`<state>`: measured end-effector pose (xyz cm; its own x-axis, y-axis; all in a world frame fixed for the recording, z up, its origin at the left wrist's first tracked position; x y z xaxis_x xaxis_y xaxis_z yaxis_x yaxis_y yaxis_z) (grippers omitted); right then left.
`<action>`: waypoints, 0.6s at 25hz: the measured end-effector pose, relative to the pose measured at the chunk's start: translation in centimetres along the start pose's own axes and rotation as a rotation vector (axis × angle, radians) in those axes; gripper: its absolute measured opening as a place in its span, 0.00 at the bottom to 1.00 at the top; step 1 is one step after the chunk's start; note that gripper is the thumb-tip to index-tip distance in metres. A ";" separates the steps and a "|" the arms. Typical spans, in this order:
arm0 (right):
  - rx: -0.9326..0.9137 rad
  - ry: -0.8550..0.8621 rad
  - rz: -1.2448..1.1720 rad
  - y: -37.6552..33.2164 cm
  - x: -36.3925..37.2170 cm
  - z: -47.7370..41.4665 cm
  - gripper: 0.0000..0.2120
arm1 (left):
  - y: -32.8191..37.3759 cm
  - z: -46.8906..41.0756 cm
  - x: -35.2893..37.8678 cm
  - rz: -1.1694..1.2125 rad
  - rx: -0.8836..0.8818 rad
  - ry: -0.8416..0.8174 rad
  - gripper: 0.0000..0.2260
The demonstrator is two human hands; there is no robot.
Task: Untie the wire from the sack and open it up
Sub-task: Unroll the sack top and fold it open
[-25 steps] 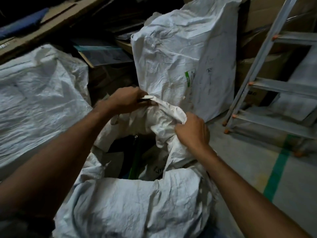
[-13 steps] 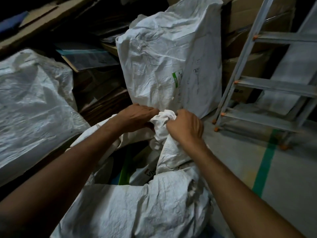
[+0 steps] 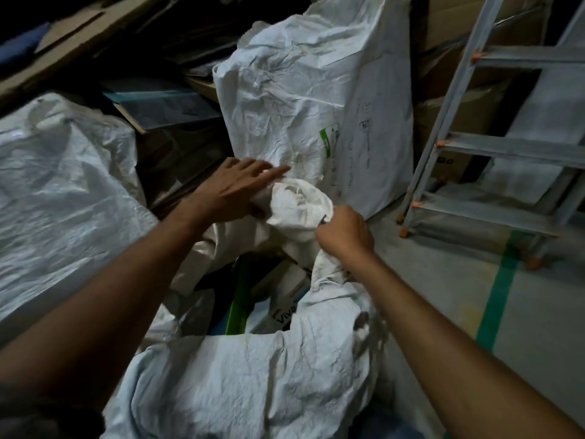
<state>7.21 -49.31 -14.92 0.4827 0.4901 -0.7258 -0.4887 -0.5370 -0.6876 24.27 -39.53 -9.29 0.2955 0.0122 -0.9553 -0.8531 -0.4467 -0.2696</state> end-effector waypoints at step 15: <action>0.081 -0.264 0.002 2.3 3.0 1.9 0.32 | 5.2 -3.6 -0.6 -0.091 0.176 -0.033 0.21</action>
<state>6.17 -47.74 -18.75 0.2810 0.6565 -0.7000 -0.5510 -0.4869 -0.6778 21.21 -45.13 -9.72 0.3632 0.0765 -0.9286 -0.8864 -0.2787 -0.3697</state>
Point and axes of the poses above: each hand's wrist, its own z-axis away from the middle knuckle, its own x-axis out of the palm, y = z × x, the point moved 10 cm from there along -z, towards the middle knuckle, and after that the axes turned 13 degrees about -x, right-handed, at the moved point
